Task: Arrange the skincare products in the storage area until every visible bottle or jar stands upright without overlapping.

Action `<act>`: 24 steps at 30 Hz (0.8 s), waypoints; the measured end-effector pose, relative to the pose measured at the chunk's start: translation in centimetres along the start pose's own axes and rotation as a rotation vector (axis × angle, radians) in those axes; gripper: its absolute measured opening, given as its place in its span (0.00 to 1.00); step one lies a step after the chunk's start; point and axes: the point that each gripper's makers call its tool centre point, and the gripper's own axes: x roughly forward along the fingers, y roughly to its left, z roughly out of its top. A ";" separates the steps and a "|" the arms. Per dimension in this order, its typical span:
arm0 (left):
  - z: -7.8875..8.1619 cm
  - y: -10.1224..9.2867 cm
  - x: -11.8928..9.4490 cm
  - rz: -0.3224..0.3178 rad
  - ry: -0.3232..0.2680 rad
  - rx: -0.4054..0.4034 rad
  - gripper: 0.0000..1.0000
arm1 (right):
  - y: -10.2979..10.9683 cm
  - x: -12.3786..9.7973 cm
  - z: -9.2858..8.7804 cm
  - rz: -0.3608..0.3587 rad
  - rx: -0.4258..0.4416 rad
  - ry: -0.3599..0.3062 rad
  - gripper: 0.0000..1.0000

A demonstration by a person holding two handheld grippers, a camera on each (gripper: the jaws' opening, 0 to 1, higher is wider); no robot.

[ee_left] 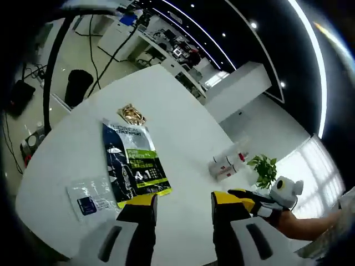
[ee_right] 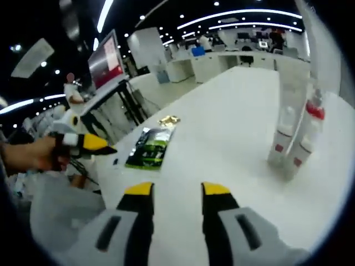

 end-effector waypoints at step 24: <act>4.6 6.2 2.8 0.112 -0.200 -0.037 0.54 | 3.2 13.5 2.7 0.124 -0.058 0.146 0.33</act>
